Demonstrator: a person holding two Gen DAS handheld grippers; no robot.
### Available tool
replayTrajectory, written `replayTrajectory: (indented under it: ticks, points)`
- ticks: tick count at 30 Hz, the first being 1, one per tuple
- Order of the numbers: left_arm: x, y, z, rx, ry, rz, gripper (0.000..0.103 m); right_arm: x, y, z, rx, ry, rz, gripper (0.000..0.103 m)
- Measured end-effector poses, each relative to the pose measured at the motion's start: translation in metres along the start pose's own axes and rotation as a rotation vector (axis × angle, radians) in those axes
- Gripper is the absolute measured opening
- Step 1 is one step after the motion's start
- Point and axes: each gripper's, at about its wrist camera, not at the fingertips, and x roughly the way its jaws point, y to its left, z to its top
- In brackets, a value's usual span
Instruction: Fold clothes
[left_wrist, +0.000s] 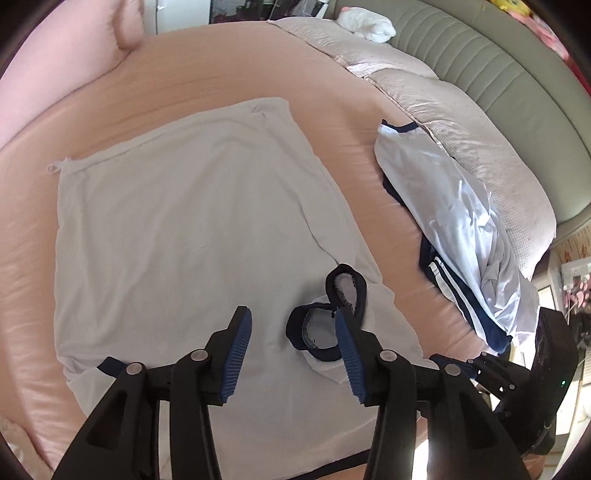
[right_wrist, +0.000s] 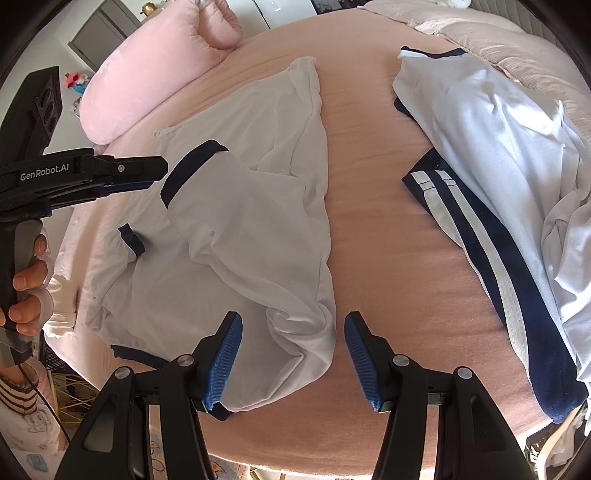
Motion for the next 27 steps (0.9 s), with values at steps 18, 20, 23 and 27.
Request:
replayTrajectory:
  ticks: [18, 20, 23, 27]
  points:
    - [0.018, -0.024, -0.013, -0.033, 0.072, -0.157, 0.069, 0.006, -0.005, -0.016, 0.057, -0.097, 0.001, 0.058]
    - [0.026, -0.023, -0.017, -0.073, 0.093, -0.158, 0.069, 0.005, -0.005, -0.018, 0.069, -0.120, -0.006, 0.058]
    - [0.037, -0.015, -0.021, -0.145, 0.121, -0.160, 0.069, 0.004, -0.005, -0.021, 0.075, -0.147, -0.015, 0.058]
    - [0.045, -0.004, -0.027, -0.214, 0.141, -0.157, 0.069, 0.005, -0.002, -0.025, 0.062, -0.182, -0.039, 0.058]
